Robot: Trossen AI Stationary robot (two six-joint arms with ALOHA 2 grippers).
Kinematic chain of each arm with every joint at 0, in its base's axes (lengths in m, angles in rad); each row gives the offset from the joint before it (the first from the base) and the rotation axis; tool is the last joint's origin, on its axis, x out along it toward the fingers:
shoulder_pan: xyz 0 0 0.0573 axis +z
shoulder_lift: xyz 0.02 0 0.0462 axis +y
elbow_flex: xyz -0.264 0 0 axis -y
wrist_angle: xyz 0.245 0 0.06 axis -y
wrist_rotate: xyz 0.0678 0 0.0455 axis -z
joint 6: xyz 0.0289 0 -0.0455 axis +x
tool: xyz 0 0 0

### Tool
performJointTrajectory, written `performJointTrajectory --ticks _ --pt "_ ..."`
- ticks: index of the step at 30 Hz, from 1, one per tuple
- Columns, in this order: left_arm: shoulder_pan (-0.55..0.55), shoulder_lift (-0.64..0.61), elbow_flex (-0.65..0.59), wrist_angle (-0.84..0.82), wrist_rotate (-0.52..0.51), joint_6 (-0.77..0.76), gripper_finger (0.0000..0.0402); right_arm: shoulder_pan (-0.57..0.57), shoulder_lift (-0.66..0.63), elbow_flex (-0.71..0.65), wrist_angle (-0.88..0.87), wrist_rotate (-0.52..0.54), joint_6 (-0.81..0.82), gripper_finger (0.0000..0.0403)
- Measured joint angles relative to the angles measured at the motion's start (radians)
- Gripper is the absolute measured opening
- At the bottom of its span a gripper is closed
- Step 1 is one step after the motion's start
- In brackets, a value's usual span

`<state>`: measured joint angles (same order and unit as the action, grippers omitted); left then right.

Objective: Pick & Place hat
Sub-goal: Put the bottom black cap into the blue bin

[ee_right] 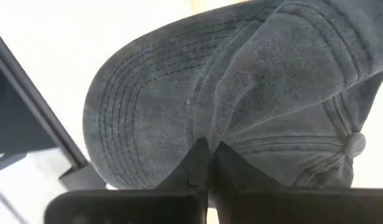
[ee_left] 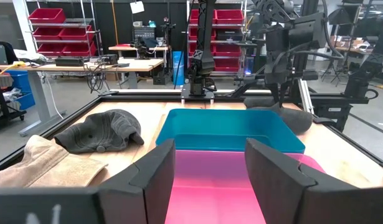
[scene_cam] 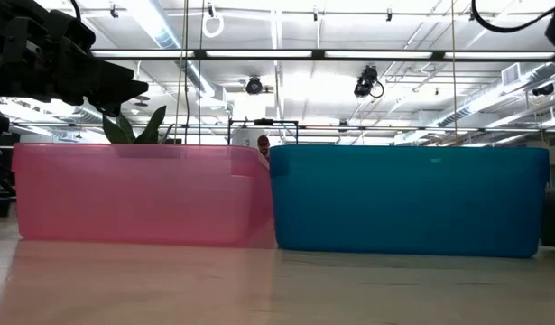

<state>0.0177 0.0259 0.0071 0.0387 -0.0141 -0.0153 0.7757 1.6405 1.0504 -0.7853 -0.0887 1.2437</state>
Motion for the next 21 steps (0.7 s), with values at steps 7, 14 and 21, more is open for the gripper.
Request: performJointTrajectory --ticks 7,14,21 --pt "0.0 0.0 0.0 0.0 0.0 0.0 0.0197 0.0 0.0 0.014 -0.001 -0.063 -0.006 0.0003" --pt "0.0 0.0 0.0 0.0 0.0 0.0 0.0197 -0.003 -0.02 0.09 -0.054 -0.078 -0.021 0.0001" --pt "0.0 0.0 0.0 0.0 0.0 0.0 0.0197 -0.007 -0.045 0.218 -0.186 -0.066 -0.042 0.0001"
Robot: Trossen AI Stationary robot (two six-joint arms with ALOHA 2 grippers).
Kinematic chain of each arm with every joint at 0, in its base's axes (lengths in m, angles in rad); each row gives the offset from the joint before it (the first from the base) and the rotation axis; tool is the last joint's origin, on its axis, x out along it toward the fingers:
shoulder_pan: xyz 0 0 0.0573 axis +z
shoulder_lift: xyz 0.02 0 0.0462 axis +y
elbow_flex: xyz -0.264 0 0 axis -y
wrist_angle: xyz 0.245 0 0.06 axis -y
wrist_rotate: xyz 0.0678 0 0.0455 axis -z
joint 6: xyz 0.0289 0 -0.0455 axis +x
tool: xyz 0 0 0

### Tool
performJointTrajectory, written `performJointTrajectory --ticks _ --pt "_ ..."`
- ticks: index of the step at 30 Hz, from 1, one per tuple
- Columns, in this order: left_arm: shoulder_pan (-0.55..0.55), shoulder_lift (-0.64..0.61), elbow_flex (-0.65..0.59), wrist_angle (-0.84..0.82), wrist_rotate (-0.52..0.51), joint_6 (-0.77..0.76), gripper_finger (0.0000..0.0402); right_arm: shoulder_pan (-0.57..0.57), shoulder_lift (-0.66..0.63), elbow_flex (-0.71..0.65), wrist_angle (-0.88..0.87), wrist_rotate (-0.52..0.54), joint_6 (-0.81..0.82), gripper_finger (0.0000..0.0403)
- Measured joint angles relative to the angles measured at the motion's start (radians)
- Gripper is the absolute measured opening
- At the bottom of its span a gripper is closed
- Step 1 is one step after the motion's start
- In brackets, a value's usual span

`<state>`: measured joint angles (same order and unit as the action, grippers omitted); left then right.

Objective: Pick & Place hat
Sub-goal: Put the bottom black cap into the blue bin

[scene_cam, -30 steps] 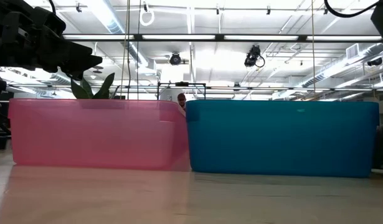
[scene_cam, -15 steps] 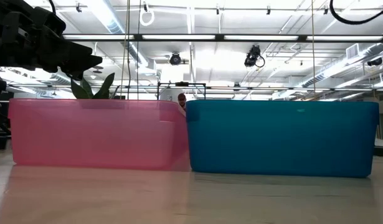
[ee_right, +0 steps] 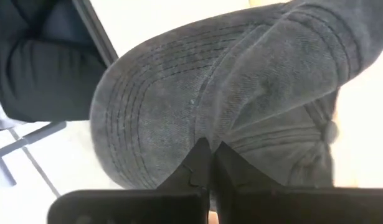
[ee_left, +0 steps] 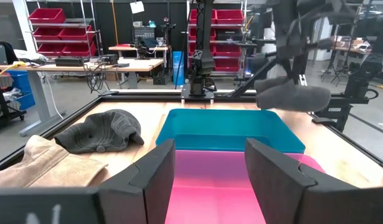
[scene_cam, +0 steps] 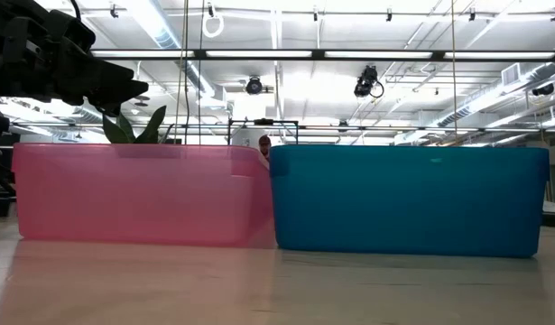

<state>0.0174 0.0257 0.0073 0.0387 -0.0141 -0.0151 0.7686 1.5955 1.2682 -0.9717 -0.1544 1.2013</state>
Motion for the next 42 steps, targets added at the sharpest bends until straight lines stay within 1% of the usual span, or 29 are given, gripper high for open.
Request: performJointTrajectory --ticks 4,7,13,18,27,30,34,42 --pt "0.0 0.0 0.0 0.0 0.0 0.0 0.0197 -0.026 -0.001 0.082 -0.081 0.04 -0.058 0.0" --pt "0.0 0.0 0.0 0.0 0.0 0.0 0.0197 -0.067 -0.001 0.124 -0.104 0.042 -0.106 0.0" --pt "0.0 0.0 0.0 0.0 0.0 0.0 0.0197 -0.172 -0.001 0.184 -0.145 0.068 -0.27 0.0" --pt "0.0 0.0 0.0 0.0 0.0 0.0 0.0197 -0.27 -0.001 0.204 -0.144 0.075 -0.405 0.0" --pt "0.0 0.0 0.0 0.0 0.0 0.0 0.0197 -0.441 0.001 0.204 -0.091 0.138 -0.642 0.0" --pt "0.0 0.0 0.0 0.0 0.0 0.0 0.0197 -0.479 0.021 0.205 -0.042 0.144 -0.719 0.0" --pt "0.0 0.0 0.0 0.0 0.0 0.0 0.0197 -0.505 0.059 0.205 -0.02 0.148 -0.814 0.0" --pt "0.0 0.0 0.0 0.0 0.0 0.0 0.0197 -0.537 0.185 0.205 -0.017 0.15 -0.898 0.0"
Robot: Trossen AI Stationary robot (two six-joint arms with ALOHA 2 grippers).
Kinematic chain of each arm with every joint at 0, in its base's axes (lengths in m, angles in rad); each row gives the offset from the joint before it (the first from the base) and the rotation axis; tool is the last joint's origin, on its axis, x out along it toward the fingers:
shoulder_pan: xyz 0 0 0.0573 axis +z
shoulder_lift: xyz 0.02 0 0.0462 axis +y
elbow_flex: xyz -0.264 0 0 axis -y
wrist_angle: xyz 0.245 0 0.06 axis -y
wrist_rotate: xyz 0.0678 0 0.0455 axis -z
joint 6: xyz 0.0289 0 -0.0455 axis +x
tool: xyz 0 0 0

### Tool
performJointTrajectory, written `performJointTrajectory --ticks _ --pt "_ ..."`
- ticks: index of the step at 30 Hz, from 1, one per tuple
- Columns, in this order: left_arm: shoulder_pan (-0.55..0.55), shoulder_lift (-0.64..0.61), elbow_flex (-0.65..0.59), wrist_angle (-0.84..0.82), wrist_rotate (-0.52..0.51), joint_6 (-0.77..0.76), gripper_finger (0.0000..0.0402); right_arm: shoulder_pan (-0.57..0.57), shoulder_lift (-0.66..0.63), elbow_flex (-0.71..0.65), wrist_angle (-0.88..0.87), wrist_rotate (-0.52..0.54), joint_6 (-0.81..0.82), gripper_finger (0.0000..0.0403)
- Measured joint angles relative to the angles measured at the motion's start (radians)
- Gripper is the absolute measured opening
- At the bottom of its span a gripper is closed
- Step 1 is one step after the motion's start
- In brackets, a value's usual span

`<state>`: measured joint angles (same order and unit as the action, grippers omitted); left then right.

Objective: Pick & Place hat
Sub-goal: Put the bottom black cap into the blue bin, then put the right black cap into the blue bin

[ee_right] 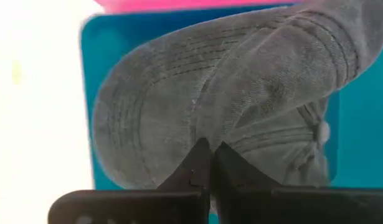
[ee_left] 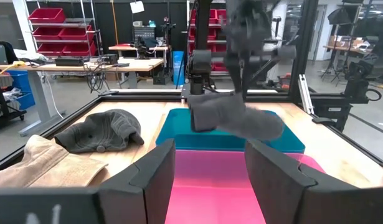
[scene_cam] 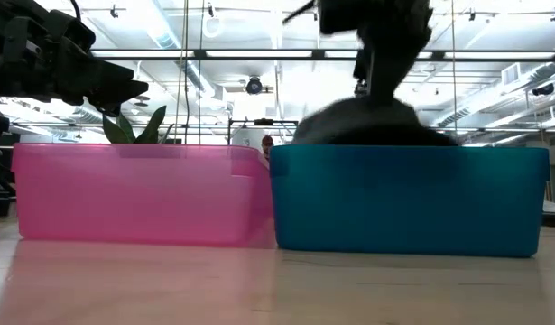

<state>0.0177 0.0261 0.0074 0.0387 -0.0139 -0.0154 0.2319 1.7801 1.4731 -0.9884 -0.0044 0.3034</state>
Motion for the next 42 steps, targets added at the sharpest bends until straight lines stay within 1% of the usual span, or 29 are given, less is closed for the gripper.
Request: performJointTrajectory --ticks 7,13,17,26,30,37,42 --pt "0.0 0.0 0.0 0.0 0.0 0.0 0.0197 -0.004 0.095 0.0 0.004 -0.015 -0.043 0.0" --pt "0.0 0.0 0.0 0.0 0.0 0.0 0.0197 -0.004 0.133 -0.001 0.021 -0.03 -0.05 0.0002" --pt "0.0 0.0 0.0 0.0 0.0 0.0 0.0197 -0.005 0.137 -0.001 0.059 -0.031 -0.05 0.0019" --pt "0.0 0.0 0.0 0.0 0.0 0.0 0.0197 -0.009 0.138 -0.001 0.051 -0.031 -0.05 0.005" --pt "0.0 0.0 0.0 0.0 0.0 0.0 0.0197 -0.009 0.138 -0.001 0.046 -0.031 -0.053 0.008" --pt "0.0 0.0 0.0 0.0 0.0 0.0 0.0197 -0.032 0.11 -0.001 0.008 -0.031 -0.051 0.0168" --pt "0.0 0.0 0.0 0.0 0.0 0.0 0.0197 -0.07 0.08 -0.001 -0.023 -0.031 -0.05 0.0214"
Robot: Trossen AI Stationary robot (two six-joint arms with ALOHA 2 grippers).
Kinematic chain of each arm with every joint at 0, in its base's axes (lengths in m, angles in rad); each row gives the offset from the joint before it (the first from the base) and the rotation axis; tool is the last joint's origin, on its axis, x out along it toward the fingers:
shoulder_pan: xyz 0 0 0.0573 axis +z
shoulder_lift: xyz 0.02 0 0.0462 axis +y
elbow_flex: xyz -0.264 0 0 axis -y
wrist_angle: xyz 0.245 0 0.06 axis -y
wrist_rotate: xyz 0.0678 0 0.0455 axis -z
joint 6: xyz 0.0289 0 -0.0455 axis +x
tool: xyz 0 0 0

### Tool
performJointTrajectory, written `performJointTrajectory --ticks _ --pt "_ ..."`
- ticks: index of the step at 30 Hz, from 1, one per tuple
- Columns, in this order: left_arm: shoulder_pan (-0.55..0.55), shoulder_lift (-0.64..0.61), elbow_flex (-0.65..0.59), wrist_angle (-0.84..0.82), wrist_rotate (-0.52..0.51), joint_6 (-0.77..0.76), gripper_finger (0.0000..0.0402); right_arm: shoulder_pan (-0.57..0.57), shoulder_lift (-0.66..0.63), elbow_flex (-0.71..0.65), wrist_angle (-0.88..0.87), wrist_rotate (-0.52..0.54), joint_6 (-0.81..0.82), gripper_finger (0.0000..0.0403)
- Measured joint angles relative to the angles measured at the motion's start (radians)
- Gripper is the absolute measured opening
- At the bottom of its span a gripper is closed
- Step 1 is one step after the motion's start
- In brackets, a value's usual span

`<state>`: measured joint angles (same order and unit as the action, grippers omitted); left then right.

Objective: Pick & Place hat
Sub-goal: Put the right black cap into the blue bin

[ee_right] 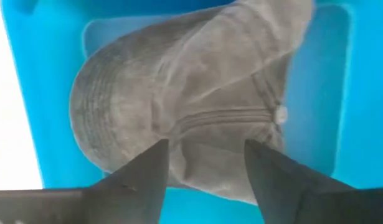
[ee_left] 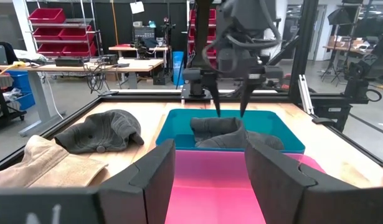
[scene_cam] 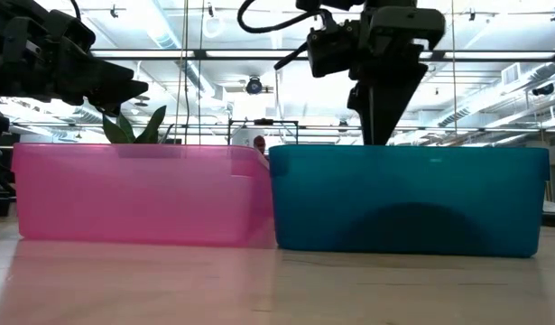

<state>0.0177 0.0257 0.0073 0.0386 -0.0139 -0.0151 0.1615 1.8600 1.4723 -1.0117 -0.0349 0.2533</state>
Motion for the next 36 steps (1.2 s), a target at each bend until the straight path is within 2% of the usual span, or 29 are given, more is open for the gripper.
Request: performJointTrajectory --ticks 6,15,25,36 --pt "0.0 0.0 0.0 0.0 0.0 0.0 0.0197 -0.071 -0.023 0.0 0.0 0.001 0.082 0.0233" --pt "0.0 0.0 0.0 0.0 0.0 0.0 0.0197 -0.216 -0.039 0.0 0.01 0.0 0.332 0.0212" --pt "0.0 0.0 0.0 0.0 0.0 0.0 0.0197 -0.405 -0.039 0.0 0.005 0.064 0.307 0.0181" --pt "0.0 0.0 0.0 0.0 0.0 0.0 0.0197 -0.576 -0.039 0.0 -0.041 0.152 0.417 0.0173"
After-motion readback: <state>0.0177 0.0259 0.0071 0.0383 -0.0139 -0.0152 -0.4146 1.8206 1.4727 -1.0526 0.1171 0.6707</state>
